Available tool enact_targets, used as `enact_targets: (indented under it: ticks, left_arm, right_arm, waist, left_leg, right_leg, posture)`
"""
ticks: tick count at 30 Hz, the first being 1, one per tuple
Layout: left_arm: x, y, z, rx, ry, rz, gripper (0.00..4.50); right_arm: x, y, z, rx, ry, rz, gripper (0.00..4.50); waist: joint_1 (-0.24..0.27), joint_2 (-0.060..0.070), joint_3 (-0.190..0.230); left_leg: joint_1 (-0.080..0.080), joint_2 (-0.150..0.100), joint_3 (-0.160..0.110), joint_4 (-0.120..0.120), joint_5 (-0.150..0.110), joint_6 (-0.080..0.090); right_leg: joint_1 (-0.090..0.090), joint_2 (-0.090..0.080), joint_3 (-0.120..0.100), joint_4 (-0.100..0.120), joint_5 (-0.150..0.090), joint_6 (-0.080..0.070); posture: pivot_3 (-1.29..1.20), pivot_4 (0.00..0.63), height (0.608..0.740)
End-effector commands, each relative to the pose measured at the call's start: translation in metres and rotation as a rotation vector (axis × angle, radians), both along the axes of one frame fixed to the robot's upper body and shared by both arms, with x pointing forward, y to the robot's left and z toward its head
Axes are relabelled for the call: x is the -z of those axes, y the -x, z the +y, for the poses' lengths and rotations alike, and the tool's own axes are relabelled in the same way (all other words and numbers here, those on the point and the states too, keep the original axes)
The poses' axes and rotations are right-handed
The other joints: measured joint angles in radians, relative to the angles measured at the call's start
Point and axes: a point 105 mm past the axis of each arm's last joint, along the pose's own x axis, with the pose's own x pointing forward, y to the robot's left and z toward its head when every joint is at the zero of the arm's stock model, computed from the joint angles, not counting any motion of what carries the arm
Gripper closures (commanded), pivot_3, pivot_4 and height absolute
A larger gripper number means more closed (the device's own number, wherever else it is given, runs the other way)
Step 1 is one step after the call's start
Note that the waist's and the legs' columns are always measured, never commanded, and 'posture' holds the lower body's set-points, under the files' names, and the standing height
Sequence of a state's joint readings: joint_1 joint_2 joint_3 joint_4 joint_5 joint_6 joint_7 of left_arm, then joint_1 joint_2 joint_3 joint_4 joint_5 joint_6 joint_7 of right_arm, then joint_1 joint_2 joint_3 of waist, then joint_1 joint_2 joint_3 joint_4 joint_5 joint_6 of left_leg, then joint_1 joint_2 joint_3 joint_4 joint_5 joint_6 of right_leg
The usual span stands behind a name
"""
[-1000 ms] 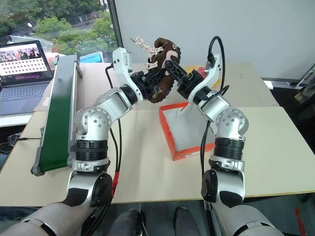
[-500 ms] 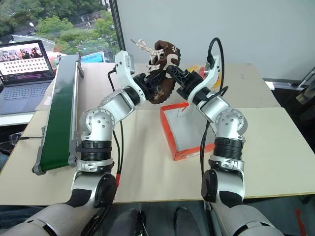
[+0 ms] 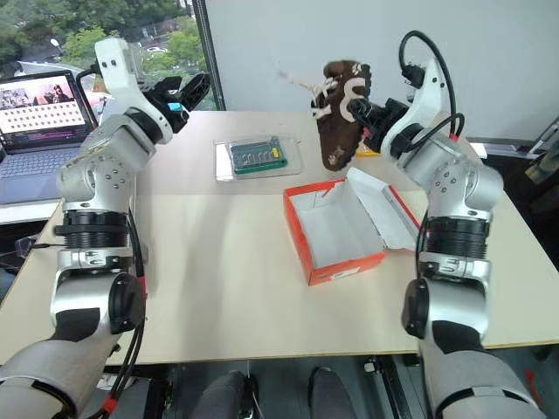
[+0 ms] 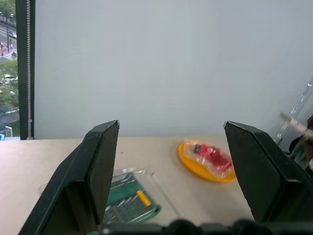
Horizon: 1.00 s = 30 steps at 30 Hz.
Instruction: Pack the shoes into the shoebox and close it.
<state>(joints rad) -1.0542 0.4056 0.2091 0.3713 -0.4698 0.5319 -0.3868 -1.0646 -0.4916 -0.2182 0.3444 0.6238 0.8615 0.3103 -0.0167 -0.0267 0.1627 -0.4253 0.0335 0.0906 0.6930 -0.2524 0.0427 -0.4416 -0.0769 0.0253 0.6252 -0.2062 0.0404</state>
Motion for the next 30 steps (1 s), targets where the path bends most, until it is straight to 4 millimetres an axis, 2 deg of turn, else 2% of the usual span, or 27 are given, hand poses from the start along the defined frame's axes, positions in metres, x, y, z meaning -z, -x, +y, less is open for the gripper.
enact_targets:
  ticks: [1,8,13,21,25,28,30]
  left_arm:
    - [0.014,0.023,-0.018,0.159,-0.209,-0.034,0.85]
    - [0.038,0.038,-0.019,0.191,-0.268,0.003,0.85]
    - [0.041,0.042,-0.018,0.173,-0.261,0.004,0.85]
    - [0.043,0.045,-0.019,0.162,-0.257,0.005,0.85]
    - [0.043,0.046,-0.021,0.162,-0.254,0.004,0.85]
    - [0.046,0.048,-0.023,0.164,-0.253,0.009,0.85]
    - [0.047,0.049,-0.02,0.151,-0.245,0.015,0.85]
  right_arm:
    - [0.002,0.017,0.012,-0.128,0.115,0.066,4.18]
    - [0.062,0.021,0.003,-0.147,0.187,0.256,4.18]
    - [0.095,0.021,-0.01,-0.124,0.227,0.345,4.18]
    - [0.124,0.012,-0.033,-0.07,0.39,0.388,4.18]
    - [0.135,0.009,-0.035,-0.08,0.398,0.411,4.18]
    - [0.159,0.007,-0.034,-0.086,0.464,0.448,4.18]
    - [0.164,0.007,-0.032,-0.1,0.466,0.46,4.18]
  waist:
    - [0.0,0.0,0.0]
    - [0.003,0.0,0.0]
    - [0.004,0.0,0.0]
    - [0.003,0.0,0.0]
    - [0.003,0.0,0.0]
    - [0.003,0.0,0.0]
    - [0.002,0.0,0.0]
  left_leg:
    - [0.0,0.0,0.0,0.0,0.0,0.0]
    - [-0.002,0.0,-0.002,0.001,-0.001,0.002]
    - [-0.001,0.0,-0.003,0.002,-0.001,0.002]
    - [-0.001,0.0,-0.003,0.002,-0.001,0.002]
    - [0.0,0.0,-0.003,0.002,-0.001,0.002]
    - [0.0,0.0,-0.003,0.002,-0.001,0.002]
    - [0.001,-0.001,-0.003,0.002,-0.001,0.002]
  right_leg:
    - [0.0,0.0,0.0,0.0,0.0,0.0]
    - [-0.001,0.0,0.0,-0.001,0.0,0.0]
    - [0.0,0.0,0.0,0.0,0.0,0.0]
    - [0.0,0.0,0.0,0.0,0.0,0.0]
    - [0.001,0.0,0.0,0.0,0.0,0.0]
    - [0.001,0.0,0.0,0.0,0.0,0.0]
    - [0.002,0.0,0.0,0.0,0.0,0.0]
  posture:
    - [0.0,0.15,0.74]
    - [0.0,0.15,0.74]
    - [0.0,0.15,0.74]
    - [0.0,0.15,0.74]
    - [0.0,0.15,0.74]
    - [0.0,0.15,0.74]
    - [0.0,0.15,0.74]
